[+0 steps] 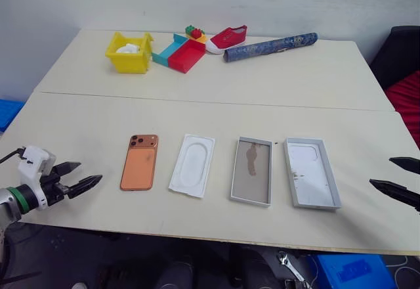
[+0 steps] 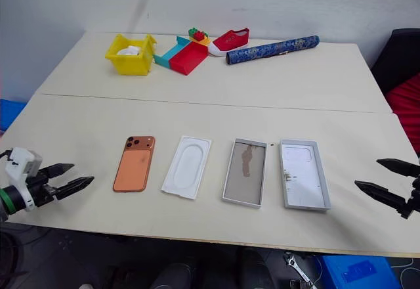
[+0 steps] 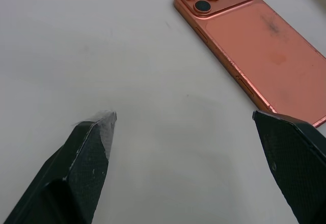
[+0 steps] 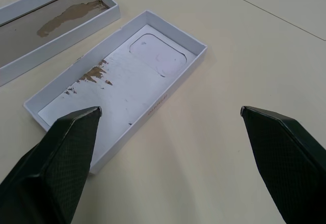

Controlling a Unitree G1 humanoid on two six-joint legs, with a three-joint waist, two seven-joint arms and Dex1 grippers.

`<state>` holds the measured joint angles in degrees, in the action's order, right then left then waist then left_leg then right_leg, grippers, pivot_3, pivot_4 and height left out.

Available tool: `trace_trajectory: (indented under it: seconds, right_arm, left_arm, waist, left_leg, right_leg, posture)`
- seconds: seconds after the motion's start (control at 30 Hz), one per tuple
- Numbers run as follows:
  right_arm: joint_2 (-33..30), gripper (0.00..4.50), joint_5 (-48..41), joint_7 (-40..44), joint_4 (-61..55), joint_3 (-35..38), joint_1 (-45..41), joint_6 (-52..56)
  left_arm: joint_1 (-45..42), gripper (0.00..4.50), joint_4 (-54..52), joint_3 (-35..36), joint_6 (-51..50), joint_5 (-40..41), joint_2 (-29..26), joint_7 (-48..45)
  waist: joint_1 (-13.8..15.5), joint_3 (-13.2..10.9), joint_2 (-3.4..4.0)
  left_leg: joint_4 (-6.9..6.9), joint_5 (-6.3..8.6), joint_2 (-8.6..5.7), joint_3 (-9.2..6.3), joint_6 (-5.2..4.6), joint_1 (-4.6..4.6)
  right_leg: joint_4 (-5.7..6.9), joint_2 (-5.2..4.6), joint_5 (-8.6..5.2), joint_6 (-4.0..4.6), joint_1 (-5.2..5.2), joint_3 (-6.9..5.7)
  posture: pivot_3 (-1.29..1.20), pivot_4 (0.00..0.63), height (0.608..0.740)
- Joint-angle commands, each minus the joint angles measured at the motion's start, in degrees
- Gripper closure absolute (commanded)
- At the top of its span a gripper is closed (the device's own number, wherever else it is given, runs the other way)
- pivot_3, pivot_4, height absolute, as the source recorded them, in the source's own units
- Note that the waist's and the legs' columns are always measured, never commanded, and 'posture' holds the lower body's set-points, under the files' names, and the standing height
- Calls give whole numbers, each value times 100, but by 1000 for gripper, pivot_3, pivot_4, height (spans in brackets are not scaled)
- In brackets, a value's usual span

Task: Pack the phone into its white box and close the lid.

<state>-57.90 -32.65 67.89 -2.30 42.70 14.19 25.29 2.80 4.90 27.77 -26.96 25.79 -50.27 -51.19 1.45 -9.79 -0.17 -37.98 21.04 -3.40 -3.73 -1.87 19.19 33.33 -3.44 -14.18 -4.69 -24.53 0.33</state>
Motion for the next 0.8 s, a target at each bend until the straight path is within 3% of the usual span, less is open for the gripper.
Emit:
trace_trajectory:
  seconds: [0.03, 0.37, 0.8]
  right_arm:
    - [-75, 15, 15, -18, -119, 180, -35, -19]
    - [-122, 15, -14, -102, -418, 180, -128, 74]
    - [49, 15, -903, -428, -2973, -296, -154, 895]
  left_arm:
    - [-72, 0, -90, 6, 109, -49, -22, 33]
    - [-431, 0, -27, -97, -323, 188, -112, -124]
    - [-1036, 0, -1233, -963, -3072, 1604, -530, -797]
  waist:
    - [0, 0, 0]
    - [-1, 0, -1]
    - [-3, 0, -1]
  left_leg:
    - [0, 0, 0, 0, 0, 0]
    - [-1, -2, -1, 0, 3, 0]
    - [-5, -4, 0, -2, 7, -1]
  right_leg:
    - [0, 0, 0, 0, 0, 0]
    - [1, 1, 1, -2, 0, -1]
    - [12, 3, 2, -4, -1, -2]
  posture:
    - [0, 150, 740]
    - [0, 150, 740]
    - [0, 150, 740]
